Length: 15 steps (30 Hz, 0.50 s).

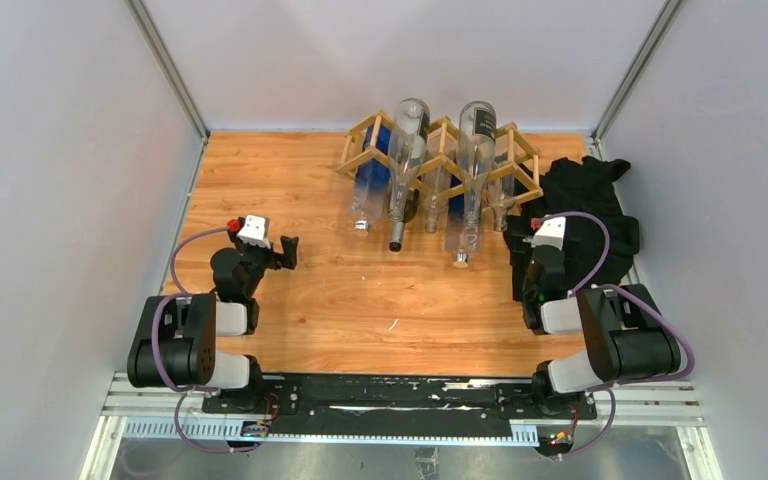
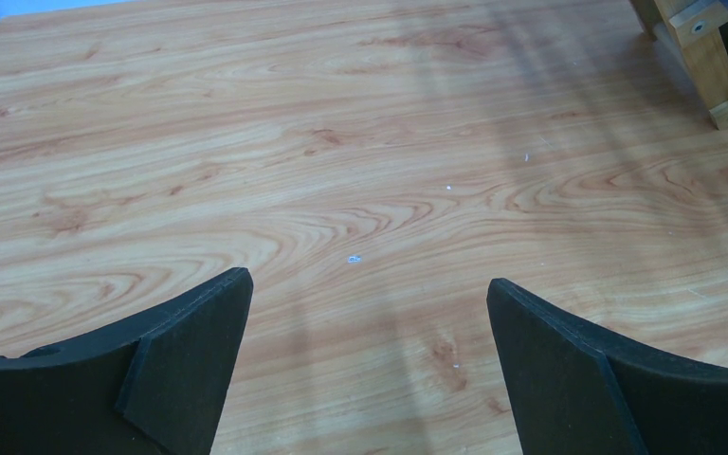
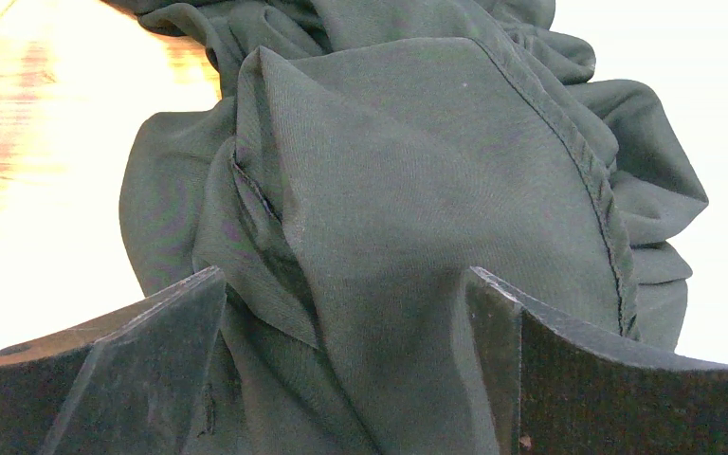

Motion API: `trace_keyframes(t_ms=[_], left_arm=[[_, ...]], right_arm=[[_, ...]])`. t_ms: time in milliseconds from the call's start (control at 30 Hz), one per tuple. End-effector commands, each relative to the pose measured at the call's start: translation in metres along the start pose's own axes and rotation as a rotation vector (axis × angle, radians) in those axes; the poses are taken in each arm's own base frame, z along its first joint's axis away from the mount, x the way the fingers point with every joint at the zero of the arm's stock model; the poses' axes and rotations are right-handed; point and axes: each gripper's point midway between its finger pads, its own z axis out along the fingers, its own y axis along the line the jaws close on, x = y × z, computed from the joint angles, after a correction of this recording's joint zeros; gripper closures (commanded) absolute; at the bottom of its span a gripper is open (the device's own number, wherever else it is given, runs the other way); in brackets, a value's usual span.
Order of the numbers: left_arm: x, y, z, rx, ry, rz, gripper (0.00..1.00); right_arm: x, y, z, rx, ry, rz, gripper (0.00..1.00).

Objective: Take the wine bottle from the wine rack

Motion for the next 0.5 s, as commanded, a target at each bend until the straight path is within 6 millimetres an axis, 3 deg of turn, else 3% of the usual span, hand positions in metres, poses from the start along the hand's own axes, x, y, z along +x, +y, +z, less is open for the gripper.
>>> trace_keyframes(t_ms=[0,167,233,267,300,467], left_arm=[[-0.016,0.006,0.003,-0.017,-0.047,0.025,0.0],[-0.017,0.008,0.002,-0.034,-0.05,0.021,0.0],[-0.025,0.007,0.002,-0.029,-0.061,0.019,0.0],[-0.038,0.006,0.009,0.002,-0.054,0.027,0.0],[-0.035,0.006,0.011,0.018,0.021,0.021,0.0],[-0.087,0.026,0.024,-0.052,0.023,-0.024,0.0]], right_arm=[[-0.005,-0.001,0.001,0.011,-0.018,0.029,0.0],[-0.013,-0.002,-0.005,-0.005,-0.061,0.032,0.0],[-0.026,-0.016,-0.007,0.079,-0.071,0.059,0.0],[-0.026,-0.03,-0.011,0.156,-0.021,0.085,0.0],[-0.023,-0.033,-0.012,0.178,0.033,0.075,0.0],[-0.066,-0.055,-0.026,0.268,0.097,0.184,0.0]])
